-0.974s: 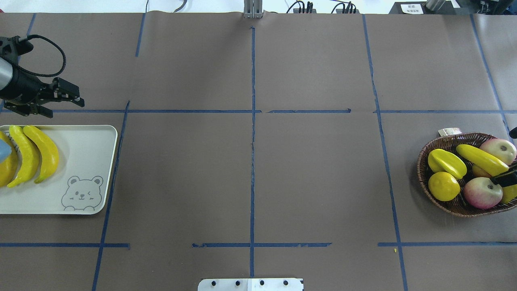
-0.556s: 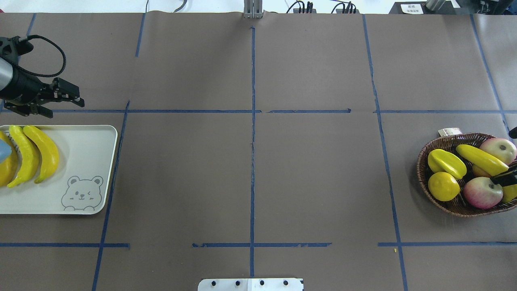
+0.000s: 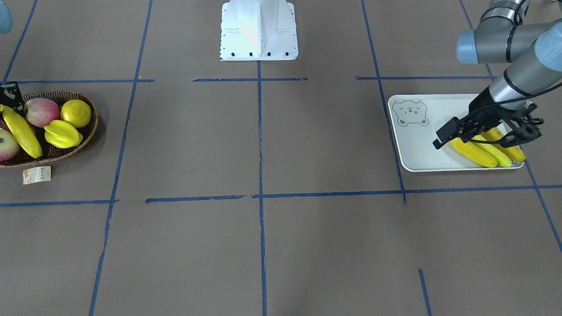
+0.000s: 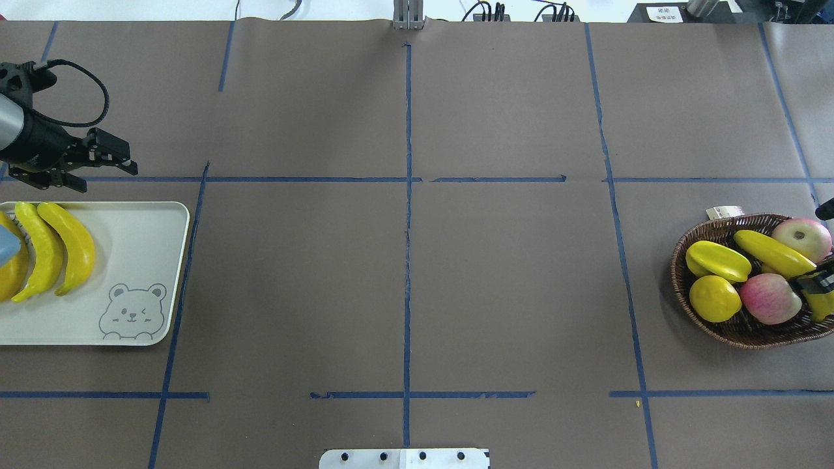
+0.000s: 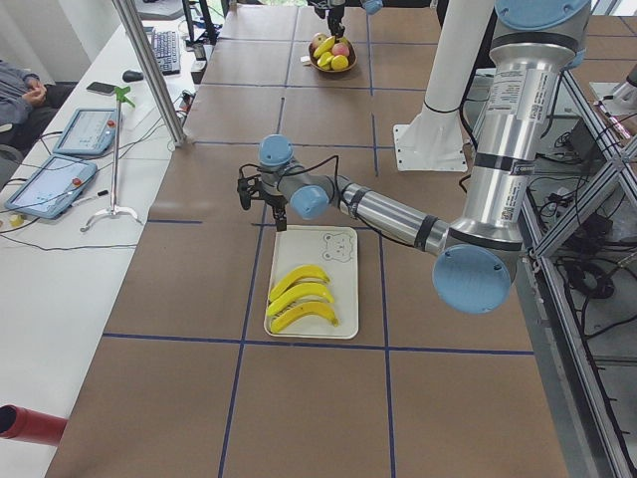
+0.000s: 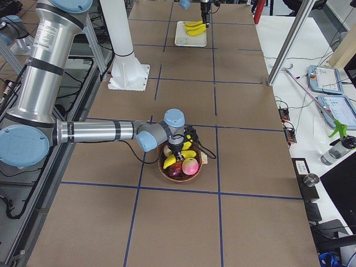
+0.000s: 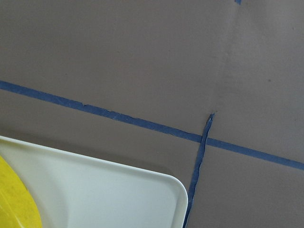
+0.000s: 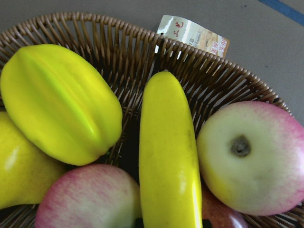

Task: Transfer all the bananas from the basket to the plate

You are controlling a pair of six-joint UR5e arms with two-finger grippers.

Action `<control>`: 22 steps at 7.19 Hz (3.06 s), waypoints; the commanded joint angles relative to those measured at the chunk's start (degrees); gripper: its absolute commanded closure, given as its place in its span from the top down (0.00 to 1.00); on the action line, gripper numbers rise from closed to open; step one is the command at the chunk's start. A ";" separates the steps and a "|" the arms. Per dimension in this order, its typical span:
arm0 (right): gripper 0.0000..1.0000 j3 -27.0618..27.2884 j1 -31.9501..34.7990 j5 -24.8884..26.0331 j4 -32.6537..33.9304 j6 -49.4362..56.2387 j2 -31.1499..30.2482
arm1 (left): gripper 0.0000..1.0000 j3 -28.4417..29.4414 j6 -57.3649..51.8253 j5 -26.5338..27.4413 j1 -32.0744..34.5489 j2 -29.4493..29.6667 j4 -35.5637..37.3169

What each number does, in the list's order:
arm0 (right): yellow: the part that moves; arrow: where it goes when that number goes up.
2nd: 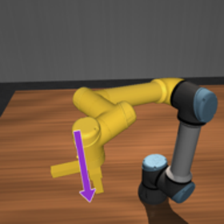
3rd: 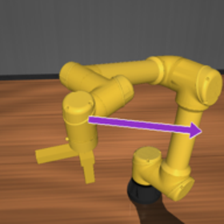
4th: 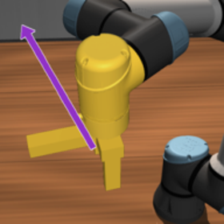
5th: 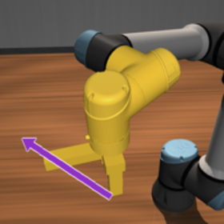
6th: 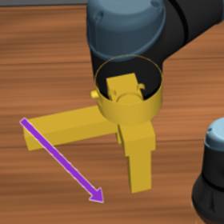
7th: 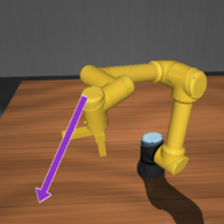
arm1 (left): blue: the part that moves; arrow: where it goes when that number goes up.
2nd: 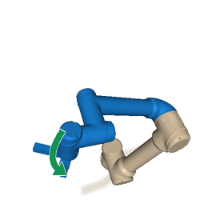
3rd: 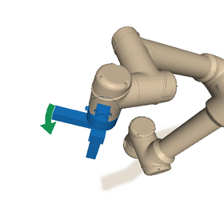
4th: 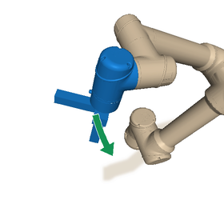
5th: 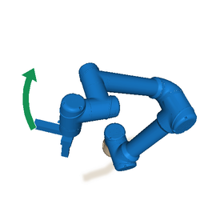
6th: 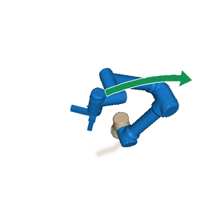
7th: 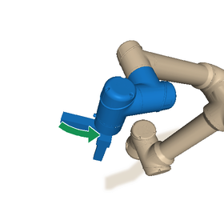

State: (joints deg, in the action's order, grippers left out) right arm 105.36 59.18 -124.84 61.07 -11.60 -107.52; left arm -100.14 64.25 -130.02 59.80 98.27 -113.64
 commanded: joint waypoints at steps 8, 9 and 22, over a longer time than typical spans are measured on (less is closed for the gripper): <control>0.10 7.76 0.71 -6.47 -0.68 -23.40 12.47 | 1.00 -2.16 3.04 -0.32 -2.58 2.71 -0.70; 0.10 7.67 -2.28 -6.21 -1.21 -29.03 15.38 | 1.00 -2.17 8.21 0.11 -4.50 5.50 -0.61; 0.07 -2.44 -33.69 26.23 -12.55 -67.23 49.59 | 0.95 -0.93 41.83 9.94 -19.36 25.57 -7.29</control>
State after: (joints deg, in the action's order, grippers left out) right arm 103.30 25.56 -98.94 48.52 -78.49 -58.62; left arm -101.10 104.89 -122.75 42.13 123.31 -120.94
